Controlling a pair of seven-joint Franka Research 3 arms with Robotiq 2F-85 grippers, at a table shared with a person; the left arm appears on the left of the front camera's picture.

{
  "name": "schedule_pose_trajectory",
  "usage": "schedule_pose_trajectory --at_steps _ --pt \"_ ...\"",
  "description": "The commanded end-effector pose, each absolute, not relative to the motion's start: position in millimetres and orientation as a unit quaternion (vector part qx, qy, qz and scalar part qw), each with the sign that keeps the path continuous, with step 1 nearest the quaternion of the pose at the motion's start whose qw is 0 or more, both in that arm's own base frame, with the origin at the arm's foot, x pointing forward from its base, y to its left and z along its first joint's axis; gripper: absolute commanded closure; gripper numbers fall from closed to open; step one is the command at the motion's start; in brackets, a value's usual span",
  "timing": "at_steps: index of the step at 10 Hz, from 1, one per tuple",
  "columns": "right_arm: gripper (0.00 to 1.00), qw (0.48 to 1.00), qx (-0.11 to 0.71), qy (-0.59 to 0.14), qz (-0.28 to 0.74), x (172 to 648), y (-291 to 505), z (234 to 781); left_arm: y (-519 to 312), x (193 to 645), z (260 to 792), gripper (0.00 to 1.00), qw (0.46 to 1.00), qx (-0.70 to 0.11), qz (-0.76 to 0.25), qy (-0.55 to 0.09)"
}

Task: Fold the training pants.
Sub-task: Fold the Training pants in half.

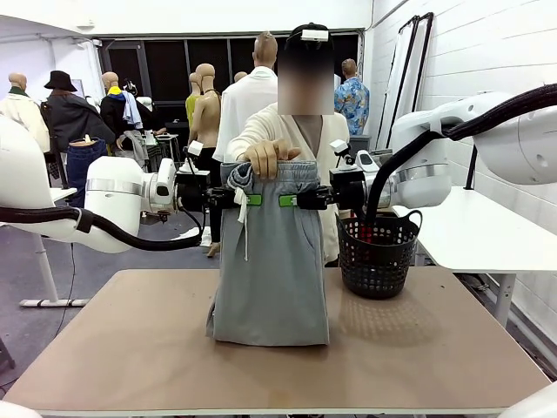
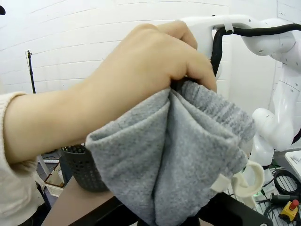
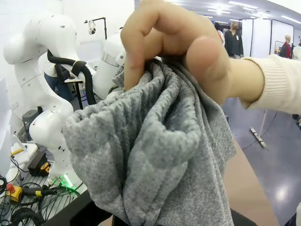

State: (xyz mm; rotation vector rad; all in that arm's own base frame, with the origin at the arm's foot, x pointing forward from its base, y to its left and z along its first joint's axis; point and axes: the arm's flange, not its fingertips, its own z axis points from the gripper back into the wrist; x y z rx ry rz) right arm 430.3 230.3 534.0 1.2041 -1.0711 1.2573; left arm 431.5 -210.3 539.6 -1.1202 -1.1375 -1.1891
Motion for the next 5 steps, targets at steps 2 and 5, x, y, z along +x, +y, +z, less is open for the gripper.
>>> schedule_pose_trajectory --at_steps 2,5 --pt "1.0 0.52 0.504 -0.449 0.523 430.0 230.6 535.7 -209.5 426.0 538.7 1.0 0.532 -0.476 -0.499 -0.491" --pt "1.0 0.52 0.504 -0.449 0.523 430.0 230.6 535.7 -209.5 426.0 538.7 1.0 0.532 -0.476 -0.499 -0.491"
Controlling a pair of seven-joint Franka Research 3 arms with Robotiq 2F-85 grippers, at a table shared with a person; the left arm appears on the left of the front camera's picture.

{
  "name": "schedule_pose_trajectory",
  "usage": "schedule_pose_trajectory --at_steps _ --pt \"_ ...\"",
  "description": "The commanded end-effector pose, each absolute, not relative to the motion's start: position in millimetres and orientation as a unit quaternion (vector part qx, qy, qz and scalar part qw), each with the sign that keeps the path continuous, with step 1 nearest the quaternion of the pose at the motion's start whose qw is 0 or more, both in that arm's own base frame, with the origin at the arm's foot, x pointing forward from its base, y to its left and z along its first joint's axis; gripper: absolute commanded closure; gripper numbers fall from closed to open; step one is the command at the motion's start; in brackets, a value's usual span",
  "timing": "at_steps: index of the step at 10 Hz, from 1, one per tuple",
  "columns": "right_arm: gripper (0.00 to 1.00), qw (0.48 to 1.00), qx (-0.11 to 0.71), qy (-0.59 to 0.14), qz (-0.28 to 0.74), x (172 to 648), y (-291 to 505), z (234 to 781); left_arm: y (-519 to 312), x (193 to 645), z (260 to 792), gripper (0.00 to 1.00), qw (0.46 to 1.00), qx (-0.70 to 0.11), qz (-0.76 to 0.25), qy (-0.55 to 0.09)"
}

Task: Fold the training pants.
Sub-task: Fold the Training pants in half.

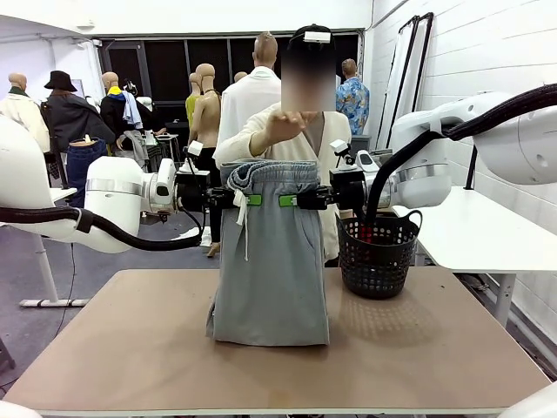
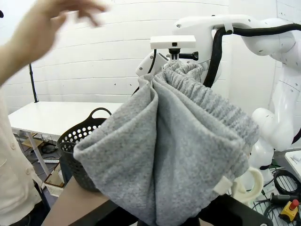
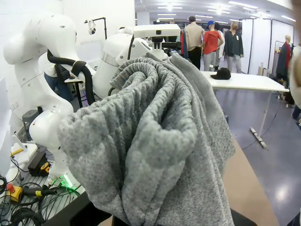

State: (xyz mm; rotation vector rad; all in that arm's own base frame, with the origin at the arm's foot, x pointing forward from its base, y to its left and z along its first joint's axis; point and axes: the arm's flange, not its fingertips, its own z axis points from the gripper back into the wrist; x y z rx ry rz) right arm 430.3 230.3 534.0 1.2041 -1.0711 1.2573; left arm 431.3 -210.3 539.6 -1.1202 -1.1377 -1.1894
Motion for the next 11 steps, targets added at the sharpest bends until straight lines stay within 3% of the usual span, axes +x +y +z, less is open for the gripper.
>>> schedule_pose_trajectory --at_steps 1,11 --pt "1.0 0.52 0.504 -0.449 0.523 430.0 230.6 535.7 -209.5 426.0 538.7 1.0 0.532 -0.476 -0.499 -0.491" --pt "1.0 0.52 0.504 -0.449 0.523 430.0 230.6 535.7 -209.5 426.0 538.7 1.0 0.532 -0.476 -0.499 -0.491"
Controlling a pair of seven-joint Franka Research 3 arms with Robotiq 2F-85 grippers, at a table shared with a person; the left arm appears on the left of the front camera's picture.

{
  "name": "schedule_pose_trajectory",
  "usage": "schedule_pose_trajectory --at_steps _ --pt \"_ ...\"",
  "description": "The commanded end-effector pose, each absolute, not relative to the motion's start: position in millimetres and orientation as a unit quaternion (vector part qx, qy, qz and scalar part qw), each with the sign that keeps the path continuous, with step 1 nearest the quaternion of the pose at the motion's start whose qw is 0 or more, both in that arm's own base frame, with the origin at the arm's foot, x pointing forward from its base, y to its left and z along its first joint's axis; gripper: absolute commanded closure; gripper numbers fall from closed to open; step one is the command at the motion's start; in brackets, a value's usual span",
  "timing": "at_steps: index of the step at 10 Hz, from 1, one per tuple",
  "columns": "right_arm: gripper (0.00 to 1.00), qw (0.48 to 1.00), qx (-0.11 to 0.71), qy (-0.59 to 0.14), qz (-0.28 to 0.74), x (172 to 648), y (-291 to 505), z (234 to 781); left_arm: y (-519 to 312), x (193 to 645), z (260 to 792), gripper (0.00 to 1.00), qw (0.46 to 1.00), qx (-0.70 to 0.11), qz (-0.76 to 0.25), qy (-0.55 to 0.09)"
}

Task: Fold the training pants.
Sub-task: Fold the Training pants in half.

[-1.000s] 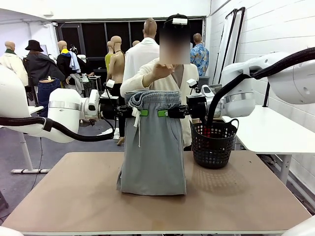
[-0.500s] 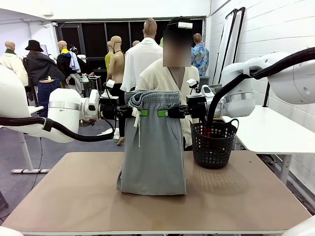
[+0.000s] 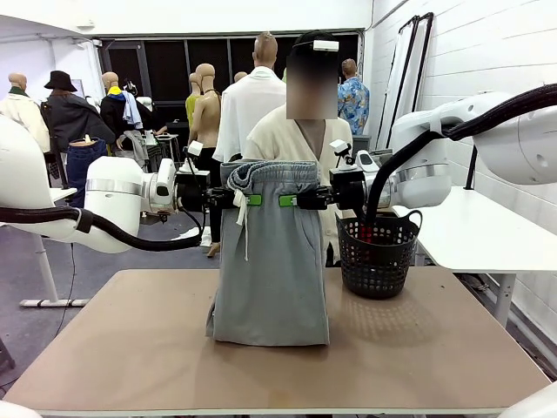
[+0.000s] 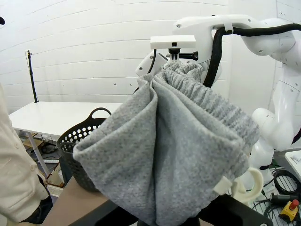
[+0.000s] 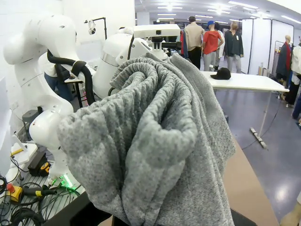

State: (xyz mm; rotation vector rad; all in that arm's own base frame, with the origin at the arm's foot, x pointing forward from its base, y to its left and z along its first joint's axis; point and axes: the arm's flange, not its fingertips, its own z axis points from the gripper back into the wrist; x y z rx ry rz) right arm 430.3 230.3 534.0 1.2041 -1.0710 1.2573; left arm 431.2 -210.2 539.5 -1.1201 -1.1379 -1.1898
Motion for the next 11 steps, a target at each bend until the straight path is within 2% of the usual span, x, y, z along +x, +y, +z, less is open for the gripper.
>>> schedule_pose_trajectory --at_steps 1,11 --pt "1.0 0.52 0.504 -0.449 0.523 430.0 230.6 535.7 -209.5 426.0 538.7 1.0 0.532 -0.476 -0.499 -0.491" --pt "1.0 0.52 0.504 -0.449 0.523 430.0 230.6 535.7 -209.5 426.0 538.7 1.0 0.532 -0.476 -0.499 -0.491"
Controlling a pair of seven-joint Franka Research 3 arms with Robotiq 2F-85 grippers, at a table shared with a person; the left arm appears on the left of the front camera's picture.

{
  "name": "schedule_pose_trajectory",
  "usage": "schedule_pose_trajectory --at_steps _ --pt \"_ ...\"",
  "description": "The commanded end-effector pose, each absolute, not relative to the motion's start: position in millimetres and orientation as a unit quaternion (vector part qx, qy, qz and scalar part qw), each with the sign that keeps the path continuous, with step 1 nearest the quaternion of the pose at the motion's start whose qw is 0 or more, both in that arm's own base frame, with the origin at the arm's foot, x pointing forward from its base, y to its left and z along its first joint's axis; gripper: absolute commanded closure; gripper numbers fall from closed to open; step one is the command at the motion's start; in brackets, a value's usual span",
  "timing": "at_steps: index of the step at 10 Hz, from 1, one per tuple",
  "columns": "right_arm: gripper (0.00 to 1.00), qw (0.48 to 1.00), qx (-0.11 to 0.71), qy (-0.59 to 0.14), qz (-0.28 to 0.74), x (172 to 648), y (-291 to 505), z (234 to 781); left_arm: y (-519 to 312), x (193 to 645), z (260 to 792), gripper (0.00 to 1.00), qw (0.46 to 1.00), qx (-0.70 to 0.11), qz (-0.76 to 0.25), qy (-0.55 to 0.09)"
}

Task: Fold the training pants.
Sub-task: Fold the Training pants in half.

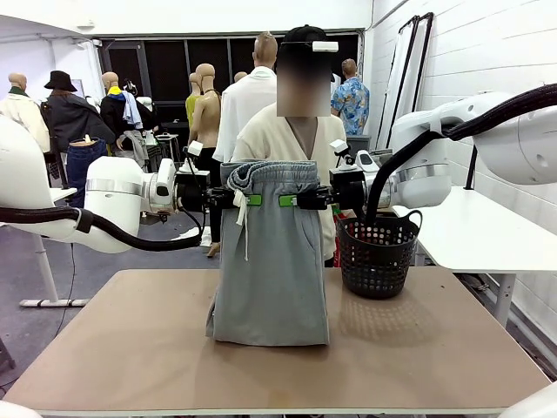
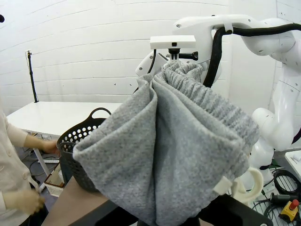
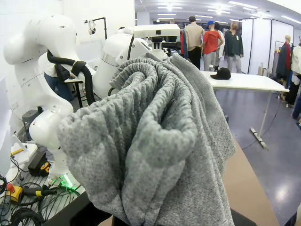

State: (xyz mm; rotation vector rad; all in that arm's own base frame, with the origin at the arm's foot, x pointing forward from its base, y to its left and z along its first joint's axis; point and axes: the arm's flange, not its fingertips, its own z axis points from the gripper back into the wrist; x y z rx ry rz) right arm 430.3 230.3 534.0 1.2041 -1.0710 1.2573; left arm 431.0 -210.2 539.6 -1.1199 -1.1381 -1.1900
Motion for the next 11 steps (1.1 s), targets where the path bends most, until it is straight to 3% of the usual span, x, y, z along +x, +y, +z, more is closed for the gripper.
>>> schedule_pose_trajectory --at_steps 1,4,11 --pt "1.0 0.52 0.504 -0.449 0.523 430.0 230.6 535.7 -209.5 426.0 538.7 1.0 0.532 -0.476 -0.499 -0.491" --pt "1.0 0.522 0.503 -0.447 0.525 430.3 230.2 534.0 -210.2 431.0 539.6 1.0 0.544 -0.472 -0.501 -0.48" --pt "1.0 0.528 0.497 -0.451 0.52 484.0 236.7 539.9 -212.1 488.9 545.8 1.0 0.569 -0.464 -0.494 -0.465"
